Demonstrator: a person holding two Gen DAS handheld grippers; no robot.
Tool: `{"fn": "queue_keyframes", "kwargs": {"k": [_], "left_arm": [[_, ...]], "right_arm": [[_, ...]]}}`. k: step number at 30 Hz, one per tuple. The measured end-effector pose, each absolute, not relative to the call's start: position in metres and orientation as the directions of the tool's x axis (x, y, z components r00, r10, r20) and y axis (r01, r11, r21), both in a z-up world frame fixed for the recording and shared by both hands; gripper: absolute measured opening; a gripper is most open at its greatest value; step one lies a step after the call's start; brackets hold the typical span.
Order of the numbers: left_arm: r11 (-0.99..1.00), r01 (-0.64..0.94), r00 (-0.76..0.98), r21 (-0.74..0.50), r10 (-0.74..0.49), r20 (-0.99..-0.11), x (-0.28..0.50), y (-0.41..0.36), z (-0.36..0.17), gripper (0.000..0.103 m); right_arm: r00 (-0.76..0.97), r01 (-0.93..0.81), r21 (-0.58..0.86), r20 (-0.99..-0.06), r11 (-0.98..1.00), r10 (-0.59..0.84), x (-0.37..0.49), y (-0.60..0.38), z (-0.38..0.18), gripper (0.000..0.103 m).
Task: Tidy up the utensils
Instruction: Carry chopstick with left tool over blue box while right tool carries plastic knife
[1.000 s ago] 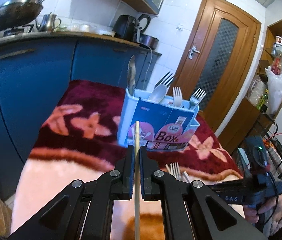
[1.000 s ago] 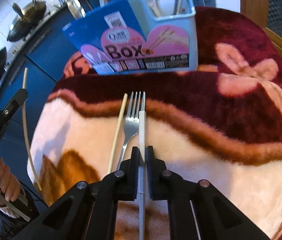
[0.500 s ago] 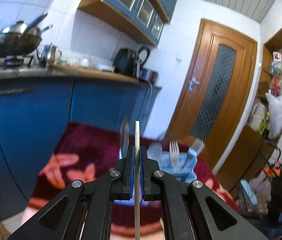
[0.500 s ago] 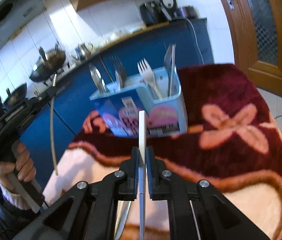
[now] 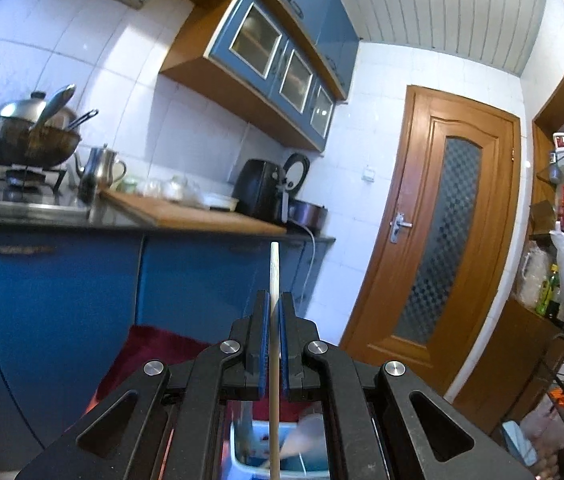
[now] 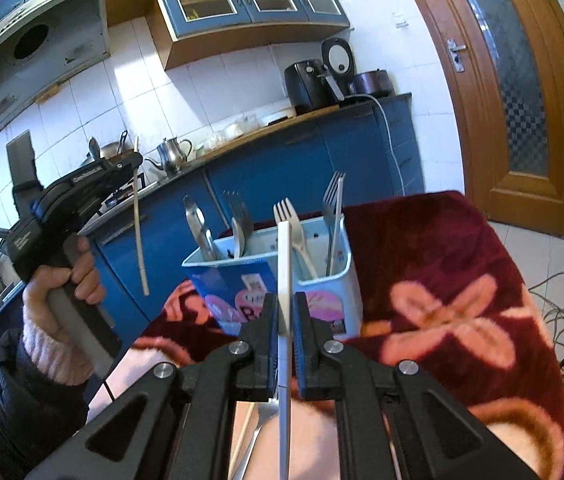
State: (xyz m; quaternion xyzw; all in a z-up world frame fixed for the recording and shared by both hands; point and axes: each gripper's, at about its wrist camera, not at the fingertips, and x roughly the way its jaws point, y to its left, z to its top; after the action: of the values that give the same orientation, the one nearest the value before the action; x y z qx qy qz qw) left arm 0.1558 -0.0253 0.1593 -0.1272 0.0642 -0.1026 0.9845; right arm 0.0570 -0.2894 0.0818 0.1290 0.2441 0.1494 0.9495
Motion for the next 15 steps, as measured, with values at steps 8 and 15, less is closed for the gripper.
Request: {"fn": "queue_keyframes", "kwargs": {"k": [8, 15], "left_arm": [[0.96, 0.156, 0.986, -0.233, -0.163, -0.011, 0.175, -0.032, 0.157, 0.004], [0.966, 0.115, 0.993, -0.231, -0.109, 0.042, 0.188, -0.035, 0.152, 0.004]], "right_arm": [[0.872, -0.222, 0.29, -0.367, 0.931, 0.322, 0.073, -0.291, 0.093, 0.009], [0.902, -0.211, 0.264, -0.318, 0.941, 0.291, 0.1, -0.289, 0.104, 0.009]]}}
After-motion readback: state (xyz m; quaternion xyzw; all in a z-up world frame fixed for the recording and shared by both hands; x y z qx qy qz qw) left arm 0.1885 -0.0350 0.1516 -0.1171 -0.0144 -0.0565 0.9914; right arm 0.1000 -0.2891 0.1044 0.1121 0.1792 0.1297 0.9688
